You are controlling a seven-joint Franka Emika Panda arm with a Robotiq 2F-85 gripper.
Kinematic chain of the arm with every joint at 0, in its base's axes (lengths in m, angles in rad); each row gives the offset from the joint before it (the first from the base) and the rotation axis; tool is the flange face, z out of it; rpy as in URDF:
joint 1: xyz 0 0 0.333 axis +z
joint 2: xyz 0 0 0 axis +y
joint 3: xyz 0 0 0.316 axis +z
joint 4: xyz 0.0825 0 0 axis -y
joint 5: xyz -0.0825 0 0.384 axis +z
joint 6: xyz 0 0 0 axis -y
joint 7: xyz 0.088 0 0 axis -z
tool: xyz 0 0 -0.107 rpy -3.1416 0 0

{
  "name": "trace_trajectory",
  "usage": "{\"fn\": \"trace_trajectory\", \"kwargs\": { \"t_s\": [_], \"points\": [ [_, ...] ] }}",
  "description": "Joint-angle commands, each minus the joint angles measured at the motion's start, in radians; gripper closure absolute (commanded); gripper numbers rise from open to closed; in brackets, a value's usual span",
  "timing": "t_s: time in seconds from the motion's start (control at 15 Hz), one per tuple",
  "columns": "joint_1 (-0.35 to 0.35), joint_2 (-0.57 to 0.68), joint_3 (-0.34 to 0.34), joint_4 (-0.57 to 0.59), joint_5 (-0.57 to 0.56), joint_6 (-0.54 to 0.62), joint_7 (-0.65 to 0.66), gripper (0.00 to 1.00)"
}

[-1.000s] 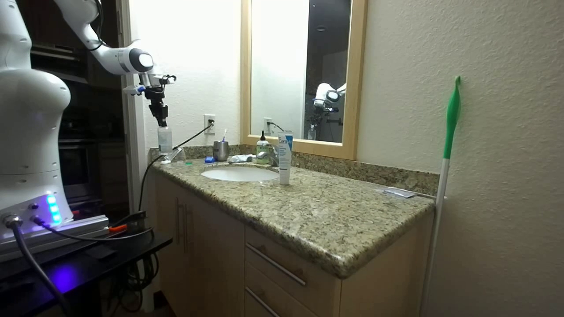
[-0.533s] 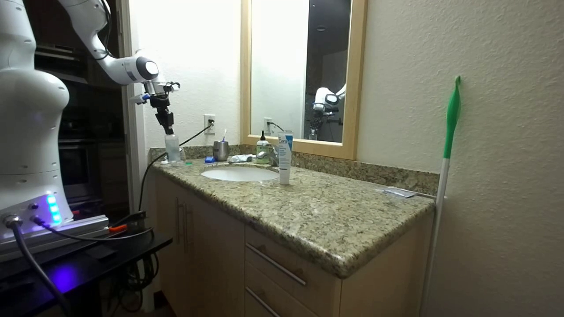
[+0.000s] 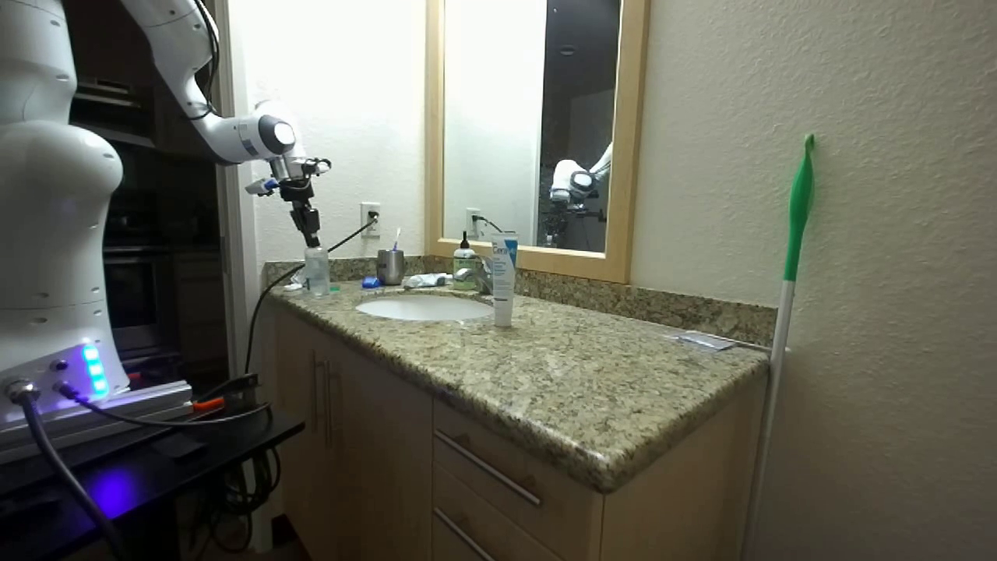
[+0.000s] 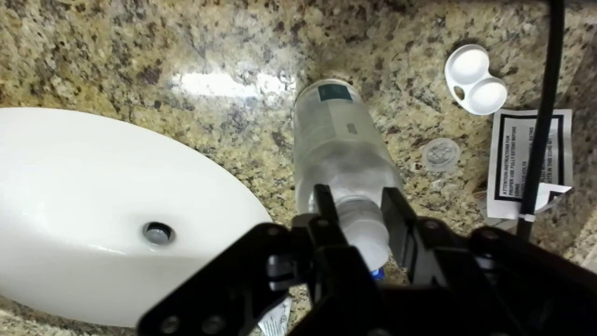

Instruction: Move the clear bottle to the left

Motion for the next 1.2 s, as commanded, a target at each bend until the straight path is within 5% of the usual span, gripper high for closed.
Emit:
{"fn": "trace_trajectory", "kwargs": {
  "t_s": [0.0, 0.47, 0.73, 0.8, 0.87, 0.93, 1.0, 1.13],
  "points": [
    [0.012, 0.010, -0.039, 0.040, 0.036, -0.034, -0.005, 0.93],
    [0.038, 0.015, -0.060, 0.103, 0.286, -0.079, -0.134, 0.93],
    [0.052, 0.019, -0.054, 0.159, 0.189, -0.180, -0.073, 0.93],
    [0.056, 0.012, -0.059, 0.120, 0.237, -0.111, -0.100, 0.93],
    [0.058, 0.012, -0.059, 0.125, 0.230, -0.122, -0.093, 0.70],
    [0.058, 0.012, -0.059, 0.123, 0.231, -0.122, -0.093, 0.70],
    [0.058, 0.012, -0.059, 0.122, 0.231, -0.122, -0.093, 0.93],
    [0.063, 0.022, -0.057, 0.097, 0.261, -0.078, -0.102, 0.93]
  ]
}}
